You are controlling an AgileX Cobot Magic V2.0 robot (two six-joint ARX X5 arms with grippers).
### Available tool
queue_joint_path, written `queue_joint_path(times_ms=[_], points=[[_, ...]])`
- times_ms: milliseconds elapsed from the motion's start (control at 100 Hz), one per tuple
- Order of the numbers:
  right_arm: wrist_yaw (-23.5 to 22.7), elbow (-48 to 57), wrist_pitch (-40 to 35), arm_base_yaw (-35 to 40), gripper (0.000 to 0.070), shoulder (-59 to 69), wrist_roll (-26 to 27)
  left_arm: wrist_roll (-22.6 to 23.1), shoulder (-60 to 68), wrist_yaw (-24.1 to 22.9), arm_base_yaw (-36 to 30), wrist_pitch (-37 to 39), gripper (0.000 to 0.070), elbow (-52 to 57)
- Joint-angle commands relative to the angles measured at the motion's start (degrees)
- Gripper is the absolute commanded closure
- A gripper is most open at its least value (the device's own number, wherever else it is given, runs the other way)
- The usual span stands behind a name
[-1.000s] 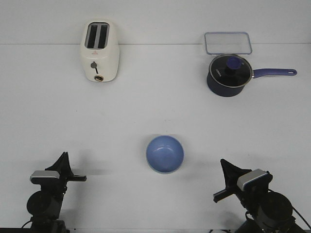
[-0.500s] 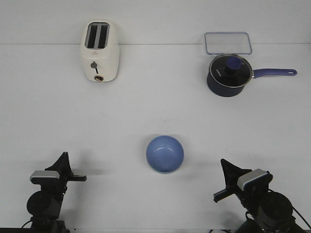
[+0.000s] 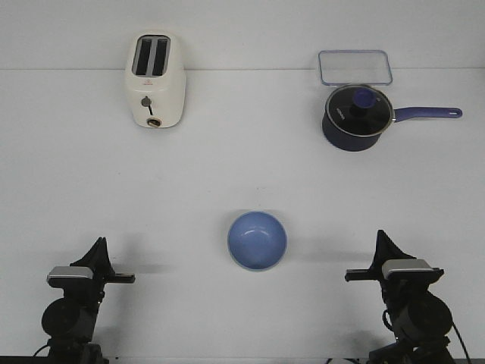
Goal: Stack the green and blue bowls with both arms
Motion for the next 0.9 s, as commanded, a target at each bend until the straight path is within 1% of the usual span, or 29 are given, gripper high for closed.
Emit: queue_joint_path(times_ms=[0, 50, 110, 280, 370, 490, 890], points=[[-4.0, -5.5, 5.5, -6.3, 0.0695, -2.0, -1.0, 0.1, -0.1, -0.1, 0.0, 0.8, 0.0685, -1.2], [-6.7, -9.0, 7.6, -9.5, 0.0695, -3.6, -0.7, 0.1, -0.1, -0.2, 0.0, 0.8, 0.0685, -1.2], [-8.0, -12.4, 9.5, -11.9, 0.0695, -4.9, -0.3, 0.1, -0.1, -0.2, 0.0, 0.8, 0.0685, -1.2], [-8.1, -18.5, 12.4, -13.7, 0.0695, -7.8, -1.1, 0.1, -0.1, -0.2, 0.0, 0.8, 0.0685, -1.2], [-8.0, -18.5, 8.4, -13.8, 0.0695, -9.8, -3.5, 0.1, -0.1, -0.2, 0.0, 0.7, 0.0685, -1.2], [-8.0, -18.5, 8.1, -13.8, 0.0695, -10.3, -6.3, 0.1, -0.1, -0.2, 0.0, 0.8, 0.0685, -1.2], [-7.9, -18.5, 9.6, -13.7, 0.0695, -10.3, -6.1, 0.1, -0.1, -0.1, 0.0, 0.8, 0.0685, -1.2]])
